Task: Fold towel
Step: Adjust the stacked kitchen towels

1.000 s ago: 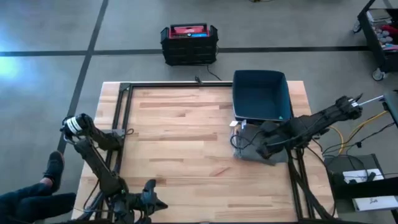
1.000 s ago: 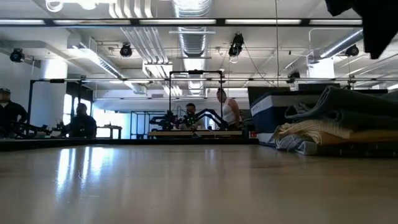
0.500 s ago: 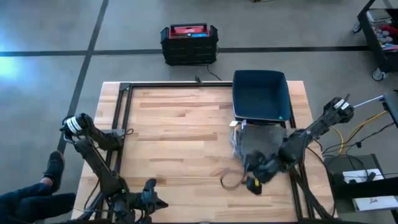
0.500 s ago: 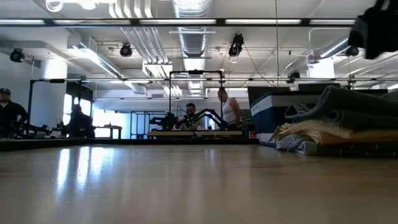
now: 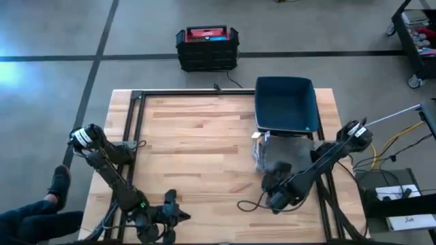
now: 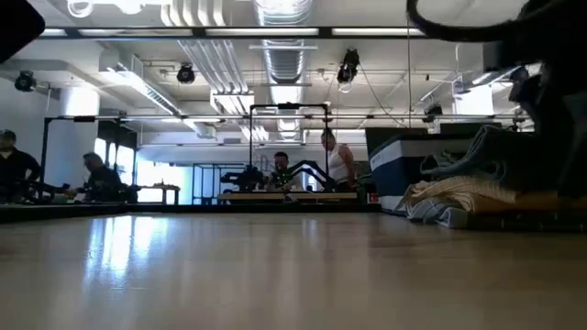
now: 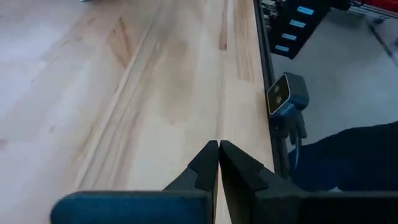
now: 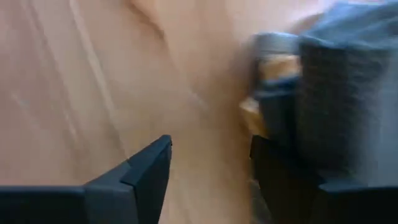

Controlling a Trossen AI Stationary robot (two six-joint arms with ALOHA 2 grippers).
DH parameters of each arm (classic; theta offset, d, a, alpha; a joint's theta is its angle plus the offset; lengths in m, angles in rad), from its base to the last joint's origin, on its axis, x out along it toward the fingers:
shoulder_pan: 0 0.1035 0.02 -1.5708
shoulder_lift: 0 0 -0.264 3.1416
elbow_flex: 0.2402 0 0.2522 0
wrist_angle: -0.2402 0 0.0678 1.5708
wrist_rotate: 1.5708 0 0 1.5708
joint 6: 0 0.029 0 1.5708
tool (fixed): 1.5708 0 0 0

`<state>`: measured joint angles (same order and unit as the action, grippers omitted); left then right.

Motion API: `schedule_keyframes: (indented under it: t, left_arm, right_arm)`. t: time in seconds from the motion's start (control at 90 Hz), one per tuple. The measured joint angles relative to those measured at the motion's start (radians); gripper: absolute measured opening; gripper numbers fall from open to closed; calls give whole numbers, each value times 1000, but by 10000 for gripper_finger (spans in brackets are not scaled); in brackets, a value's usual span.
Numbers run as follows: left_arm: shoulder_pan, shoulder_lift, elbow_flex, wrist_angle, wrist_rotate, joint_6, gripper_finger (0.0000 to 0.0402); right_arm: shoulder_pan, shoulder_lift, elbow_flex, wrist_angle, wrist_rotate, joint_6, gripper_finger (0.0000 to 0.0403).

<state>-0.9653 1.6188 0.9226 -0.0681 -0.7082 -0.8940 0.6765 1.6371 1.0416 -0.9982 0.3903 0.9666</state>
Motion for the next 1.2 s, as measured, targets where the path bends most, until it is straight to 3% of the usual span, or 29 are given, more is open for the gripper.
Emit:
schedule_keyframes:
  t: [0.1, 0.189, 0.6, 0.789, 0.9, 1.2]
  left_arm:
    - [0, 0, 0, 0, 1, 0, 1]
    - [1, 0, 0, 0, 1, 0, 1]
    - [0, 0, 0, 2, 14, 0, 1]
    - [0, 0, -1, 1, 15, 3, 1]
    - [0, 0, -1, 1, 14, 27, 1]
    - [0, -1, -1, 2, 14, 37, 1]
  right_arm:
    - [-1, -39, 20, -74, 104, 15, 193]
    - [-10, -49, 7, -59, 122, 18, 189]
    - [-16, 32, -69, 104, 52, -27, 169]
    - [14, 26, -13, 125, -57, -38, 156]
    - [29, 35, -17, 172, -9, -61, 149]
    - [-15, 74, -52, 85, 135, -18, 129]
